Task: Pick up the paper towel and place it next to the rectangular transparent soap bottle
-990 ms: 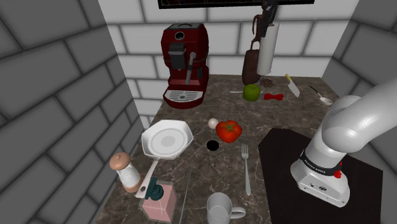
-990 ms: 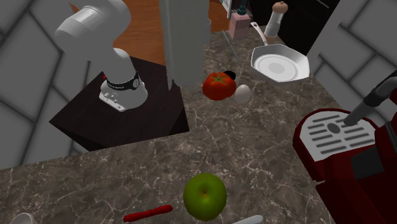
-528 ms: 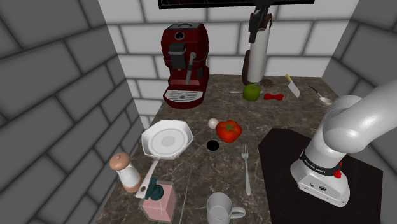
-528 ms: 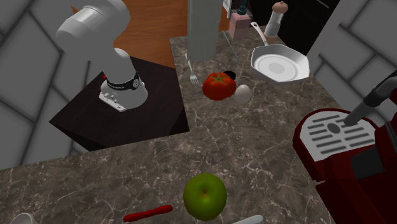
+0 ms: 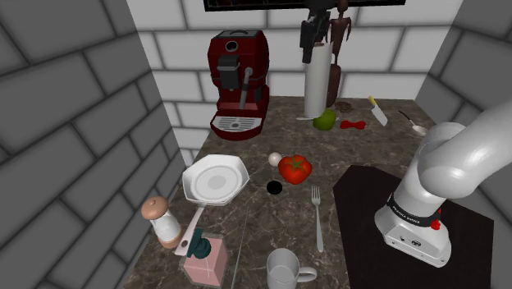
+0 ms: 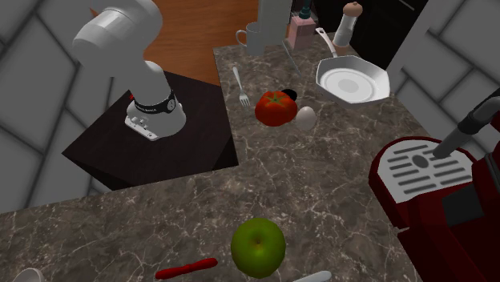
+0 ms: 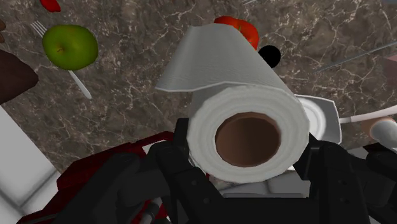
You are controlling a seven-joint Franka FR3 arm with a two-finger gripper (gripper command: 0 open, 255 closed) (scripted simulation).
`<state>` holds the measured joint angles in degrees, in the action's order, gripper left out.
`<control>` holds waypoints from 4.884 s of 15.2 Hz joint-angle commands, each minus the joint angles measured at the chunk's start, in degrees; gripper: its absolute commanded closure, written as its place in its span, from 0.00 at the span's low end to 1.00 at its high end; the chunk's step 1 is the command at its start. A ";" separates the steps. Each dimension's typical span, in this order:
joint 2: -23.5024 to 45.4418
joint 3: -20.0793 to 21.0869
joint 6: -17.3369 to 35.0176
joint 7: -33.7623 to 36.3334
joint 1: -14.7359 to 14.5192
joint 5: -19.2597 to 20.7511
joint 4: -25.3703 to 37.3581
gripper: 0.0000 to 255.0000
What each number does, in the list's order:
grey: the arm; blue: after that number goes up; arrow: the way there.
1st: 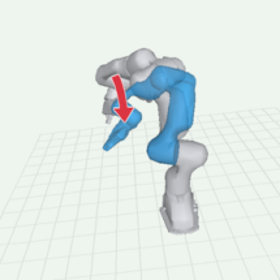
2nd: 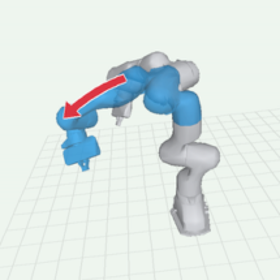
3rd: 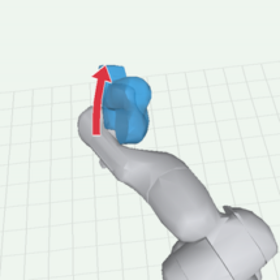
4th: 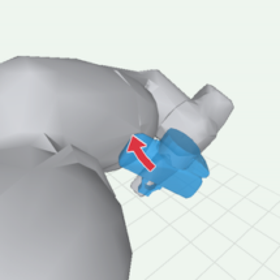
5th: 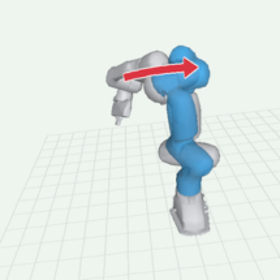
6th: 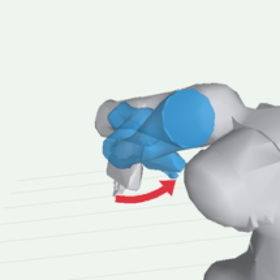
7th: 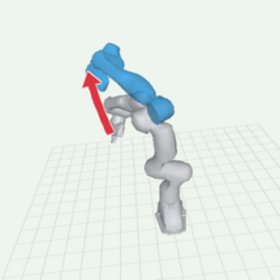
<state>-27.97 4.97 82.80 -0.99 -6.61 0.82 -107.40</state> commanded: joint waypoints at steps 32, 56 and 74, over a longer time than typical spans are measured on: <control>47.91 31.25 -9.78 47.92 -22.54 16.07 50.87 1.00; 38.12 30.86 13.85 47.46 -15.05 9.71 18.90 1.00; 38.80 30.34 27.41 49.02 -14.42 10.67 5.79 1.00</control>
<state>10.58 35.36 109.50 47.89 -21.01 11.29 -101.13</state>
